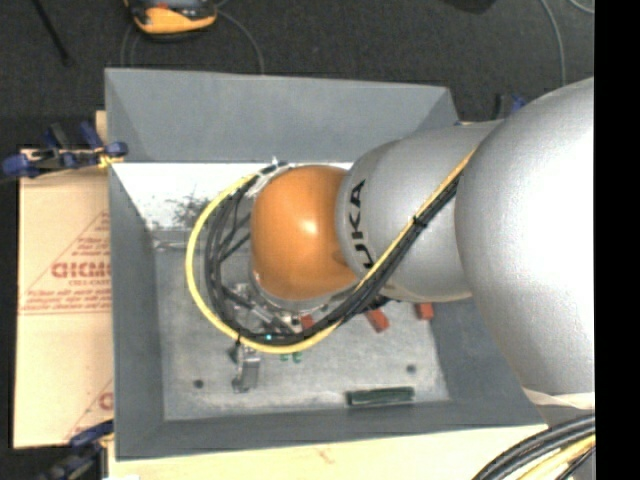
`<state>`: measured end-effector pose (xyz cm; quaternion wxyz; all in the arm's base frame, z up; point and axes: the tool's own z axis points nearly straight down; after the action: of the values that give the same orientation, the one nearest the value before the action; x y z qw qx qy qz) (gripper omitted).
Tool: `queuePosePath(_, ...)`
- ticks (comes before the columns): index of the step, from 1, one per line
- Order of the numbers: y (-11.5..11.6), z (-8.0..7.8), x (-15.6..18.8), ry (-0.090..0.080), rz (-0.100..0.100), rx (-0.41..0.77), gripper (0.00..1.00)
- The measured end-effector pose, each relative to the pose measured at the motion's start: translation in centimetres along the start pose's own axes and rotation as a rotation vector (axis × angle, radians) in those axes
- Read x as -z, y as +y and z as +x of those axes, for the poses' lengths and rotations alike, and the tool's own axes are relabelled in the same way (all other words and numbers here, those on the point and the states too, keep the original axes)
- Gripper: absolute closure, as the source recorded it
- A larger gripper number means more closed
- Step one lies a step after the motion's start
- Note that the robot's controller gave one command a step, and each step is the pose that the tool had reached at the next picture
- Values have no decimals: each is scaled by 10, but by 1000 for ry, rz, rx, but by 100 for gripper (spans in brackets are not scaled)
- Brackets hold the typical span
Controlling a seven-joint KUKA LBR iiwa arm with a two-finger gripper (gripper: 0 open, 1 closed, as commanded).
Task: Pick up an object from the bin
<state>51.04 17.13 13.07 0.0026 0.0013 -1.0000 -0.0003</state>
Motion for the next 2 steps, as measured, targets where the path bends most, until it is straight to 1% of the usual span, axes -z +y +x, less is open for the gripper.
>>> queuePosePath(1, 0, -2, 3, -7, -1, -3, 0)
queuePosePath(2, -14, -14, -5, -10, -5, -53, 0)
